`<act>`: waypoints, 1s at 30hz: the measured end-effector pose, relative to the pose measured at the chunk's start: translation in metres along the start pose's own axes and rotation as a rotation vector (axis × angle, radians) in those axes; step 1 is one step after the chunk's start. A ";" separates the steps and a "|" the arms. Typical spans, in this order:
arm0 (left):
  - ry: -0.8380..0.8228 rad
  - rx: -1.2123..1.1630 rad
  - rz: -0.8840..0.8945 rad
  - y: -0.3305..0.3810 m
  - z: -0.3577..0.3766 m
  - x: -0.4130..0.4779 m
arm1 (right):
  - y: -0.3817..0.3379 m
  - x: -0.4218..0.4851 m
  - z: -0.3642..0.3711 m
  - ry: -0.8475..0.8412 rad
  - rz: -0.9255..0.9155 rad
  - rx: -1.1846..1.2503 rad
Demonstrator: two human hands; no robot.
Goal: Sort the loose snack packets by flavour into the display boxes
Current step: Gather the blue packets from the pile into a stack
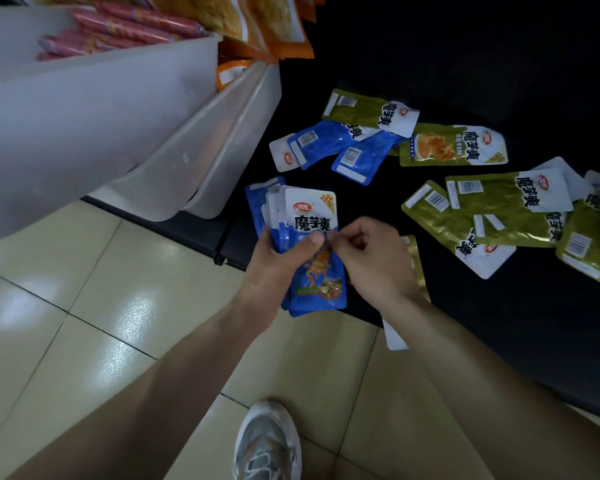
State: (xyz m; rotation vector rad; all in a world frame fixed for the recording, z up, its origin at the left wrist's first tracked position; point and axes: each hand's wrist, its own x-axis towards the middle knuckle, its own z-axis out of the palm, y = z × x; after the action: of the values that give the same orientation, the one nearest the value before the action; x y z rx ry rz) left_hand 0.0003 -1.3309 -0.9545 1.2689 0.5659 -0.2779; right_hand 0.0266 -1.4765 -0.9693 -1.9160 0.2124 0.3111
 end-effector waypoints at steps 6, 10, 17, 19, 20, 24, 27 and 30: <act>-0.062 0.170 -0.006 0.016 0.010 -0.007 | -0.024 -0.009 -0.028 -0.138 0.093 -0.029; -0.121 0.287 0.030 0.057 0.047 -0.028 | -0.048 -0.022 -0.087 -0.180 0.084 -0.142; -0.330 0.467 0.117 0.133 0.130 -0.093 | -0.100 -0.068 -0.242 -0.309 -0.078 -0.892; -0.399 0.530 0.147 0.145 0.157 -0.113 | -0.104 -0.090 -0.289 -0.276 -0.067 -0.947; -0.428 0.555 0.146 0.148 0.170 -0.121 | -0.103 -0.102 -0.311 -0.254 -0.060 -0.946; -0.480 0.654 0.106 0.140 0.224 -0.129 | -0.076 -0.138 -0.379 -0.186 0.028 -0.930; -0.513 0.748 0.071 0.122 0.269 -0.124 | -0.037 -0.159 -0.414 -0.148 0.113 -0.791; -0.575 0.803 0.061 0.098 0.320 -0.116 | 0.007 -0.179 -0.437 -0.129 0.173 -0.654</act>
State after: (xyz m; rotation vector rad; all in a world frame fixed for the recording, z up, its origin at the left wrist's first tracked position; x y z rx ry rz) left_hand 0.0310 -1.6197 -0.7519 1.8654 -0.1129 -0.8425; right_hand -0.0951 -1.8874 -0.7714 -2.5138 0.2059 0.6821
